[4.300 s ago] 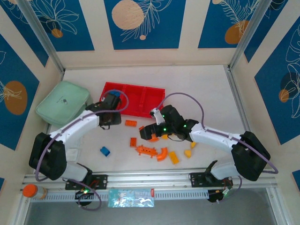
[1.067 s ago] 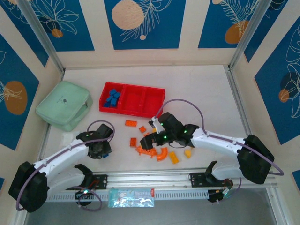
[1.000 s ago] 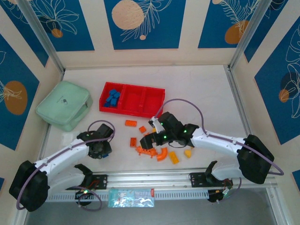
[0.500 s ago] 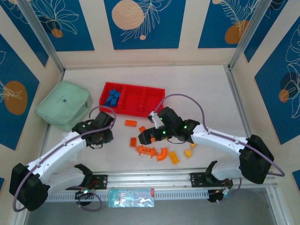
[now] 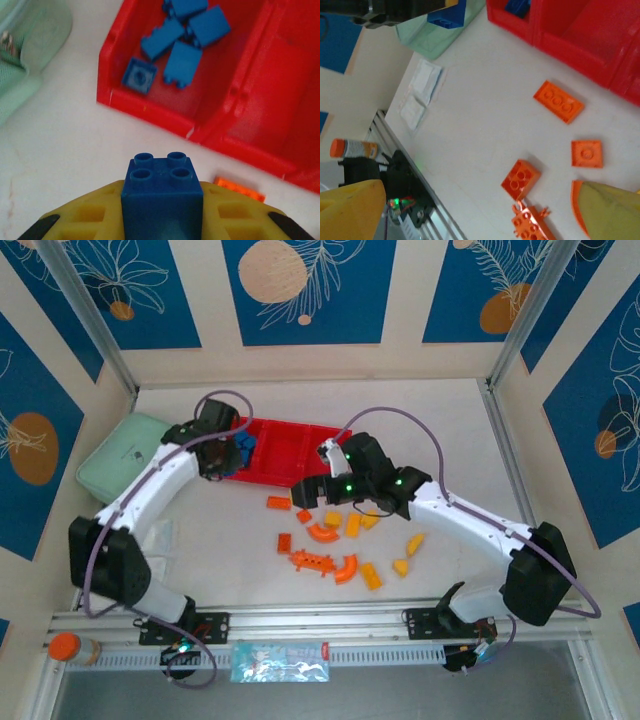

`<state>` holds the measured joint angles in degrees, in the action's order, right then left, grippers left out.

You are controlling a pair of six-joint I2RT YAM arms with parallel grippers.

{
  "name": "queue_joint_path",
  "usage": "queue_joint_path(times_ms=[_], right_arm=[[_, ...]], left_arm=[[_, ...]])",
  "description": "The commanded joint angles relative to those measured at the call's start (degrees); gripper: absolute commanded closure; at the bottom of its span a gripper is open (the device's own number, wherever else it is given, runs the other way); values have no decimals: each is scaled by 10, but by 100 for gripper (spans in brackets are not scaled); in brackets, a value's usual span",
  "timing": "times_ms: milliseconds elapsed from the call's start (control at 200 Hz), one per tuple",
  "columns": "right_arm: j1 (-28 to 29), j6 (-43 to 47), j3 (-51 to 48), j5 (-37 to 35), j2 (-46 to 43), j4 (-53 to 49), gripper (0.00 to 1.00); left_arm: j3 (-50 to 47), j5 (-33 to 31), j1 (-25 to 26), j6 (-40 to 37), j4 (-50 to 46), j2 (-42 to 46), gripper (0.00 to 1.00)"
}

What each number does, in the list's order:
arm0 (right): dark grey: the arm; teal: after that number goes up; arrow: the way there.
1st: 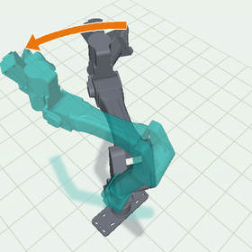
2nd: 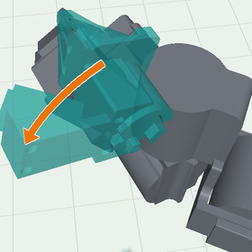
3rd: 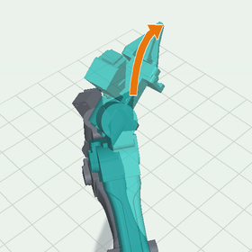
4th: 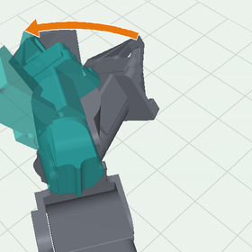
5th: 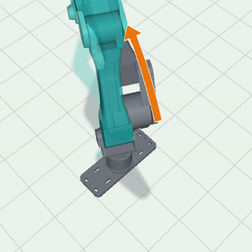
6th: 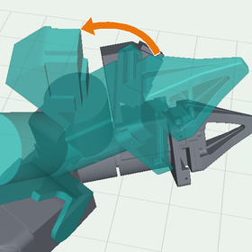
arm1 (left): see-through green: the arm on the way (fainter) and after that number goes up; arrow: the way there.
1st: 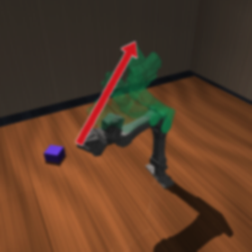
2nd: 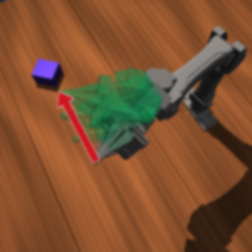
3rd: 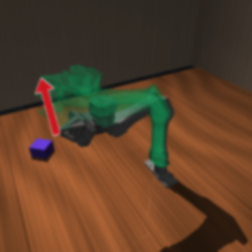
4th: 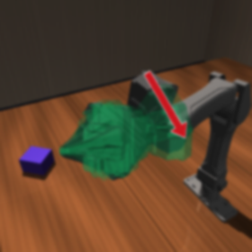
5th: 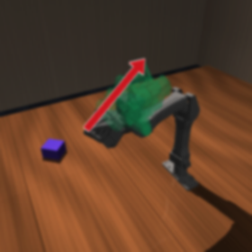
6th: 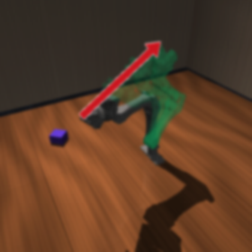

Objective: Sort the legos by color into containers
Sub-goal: Place the lego in the container.

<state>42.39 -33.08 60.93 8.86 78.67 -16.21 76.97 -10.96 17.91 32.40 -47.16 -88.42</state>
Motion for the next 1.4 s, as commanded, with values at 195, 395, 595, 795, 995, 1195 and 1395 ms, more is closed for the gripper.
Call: queue_joint_path(times_ms=[195,395,595,795,995,1195,1395], right_arm=[[-57,3,35,45,35,-18,1],[-89,8,36,68,55,-8,1],[-107,28,67,96,80,-13,1],[-109,35,79,96,84,-15,1],[-114,38,70,88,66,-31,1],[-115,60,24,82,40,-36,1],[-115,74,-31,84,31,-20,1]], left_arm=[[167,24,-43,-46,32,-195,70],[274,12,-44,-49,-10,-307,67],[310,-4,-44,-59,-28,-338,58],[314,-5,-43,-73,-39,-318,51],[264,33,-42,-68,-28,-238,52],[166,51,-26,-77,-21,-130,50],[43,84,31,-68,15,-30,46]])
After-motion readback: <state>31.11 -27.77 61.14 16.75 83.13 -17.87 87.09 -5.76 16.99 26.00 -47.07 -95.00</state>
